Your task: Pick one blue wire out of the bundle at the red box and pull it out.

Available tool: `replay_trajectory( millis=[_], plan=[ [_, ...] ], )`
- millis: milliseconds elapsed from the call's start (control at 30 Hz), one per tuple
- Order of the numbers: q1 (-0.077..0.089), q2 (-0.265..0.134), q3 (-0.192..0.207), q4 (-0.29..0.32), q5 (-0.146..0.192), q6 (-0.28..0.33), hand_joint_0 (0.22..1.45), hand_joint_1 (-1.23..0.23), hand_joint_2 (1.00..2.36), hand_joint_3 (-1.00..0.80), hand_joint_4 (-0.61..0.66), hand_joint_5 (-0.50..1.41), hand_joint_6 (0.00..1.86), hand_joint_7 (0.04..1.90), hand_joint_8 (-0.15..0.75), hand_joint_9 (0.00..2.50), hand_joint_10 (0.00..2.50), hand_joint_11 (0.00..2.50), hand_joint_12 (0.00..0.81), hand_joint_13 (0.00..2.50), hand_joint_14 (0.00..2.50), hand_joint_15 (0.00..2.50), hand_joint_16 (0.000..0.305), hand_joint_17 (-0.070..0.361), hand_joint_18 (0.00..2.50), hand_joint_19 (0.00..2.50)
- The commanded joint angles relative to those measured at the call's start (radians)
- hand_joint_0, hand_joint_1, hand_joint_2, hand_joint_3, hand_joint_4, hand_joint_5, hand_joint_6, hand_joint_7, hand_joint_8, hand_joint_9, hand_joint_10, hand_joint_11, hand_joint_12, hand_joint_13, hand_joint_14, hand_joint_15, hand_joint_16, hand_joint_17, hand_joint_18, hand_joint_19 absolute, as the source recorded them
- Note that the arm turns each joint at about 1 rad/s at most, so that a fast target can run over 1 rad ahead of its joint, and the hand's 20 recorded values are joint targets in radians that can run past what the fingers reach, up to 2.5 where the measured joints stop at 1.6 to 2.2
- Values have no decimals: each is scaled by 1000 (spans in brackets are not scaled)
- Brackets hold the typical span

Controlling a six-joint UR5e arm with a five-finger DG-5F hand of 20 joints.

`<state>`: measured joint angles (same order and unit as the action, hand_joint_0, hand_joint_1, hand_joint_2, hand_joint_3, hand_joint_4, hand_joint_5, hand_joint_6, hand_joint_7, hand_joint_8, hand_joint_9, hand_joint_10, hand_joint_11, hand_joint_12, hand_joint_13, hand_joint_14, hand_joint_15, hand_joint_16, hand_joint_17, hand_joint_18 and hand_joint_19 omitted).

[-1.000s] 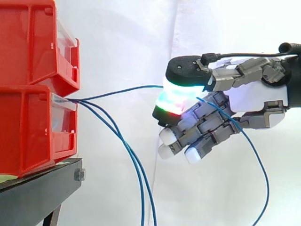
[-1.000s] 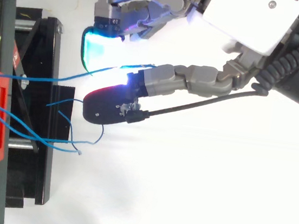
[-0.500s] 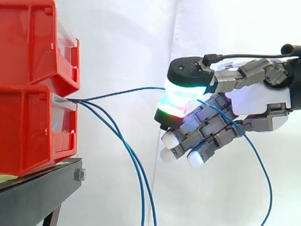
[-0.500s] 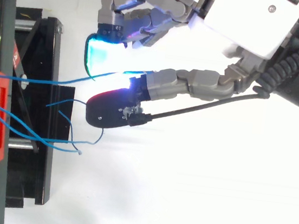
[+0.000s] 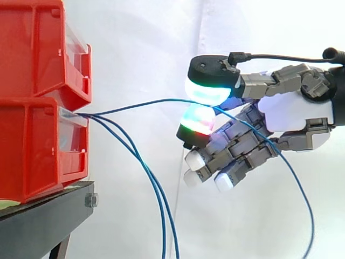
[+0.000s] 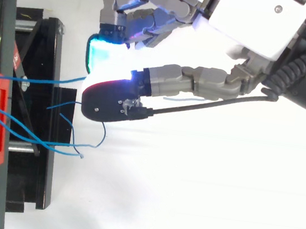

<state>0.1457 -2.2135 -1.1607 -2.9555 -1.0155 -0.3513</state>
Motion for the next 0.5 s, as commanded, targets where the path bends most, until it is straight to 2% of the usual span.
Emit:
replay_trajectory(
  millis=[0,133,467],
  plan=[
    [0,0,1,-1,0,0,543,-642,1008,-396,232,-141,762,1131,379,835,16,571,483,589,11,315,63,142,639,526],
    [0,0,1,-1,0,0,576,-654,1015,-297,220,-143,784,1142,373,847,18,573,476,591,11,321,61,137,640,531],
    [0,0,1,4,0,0,572,-689,1022,-137,210,-147,848,1132,380,888,18,604,471,613,11,308,60,136,673,509]
  ],
)
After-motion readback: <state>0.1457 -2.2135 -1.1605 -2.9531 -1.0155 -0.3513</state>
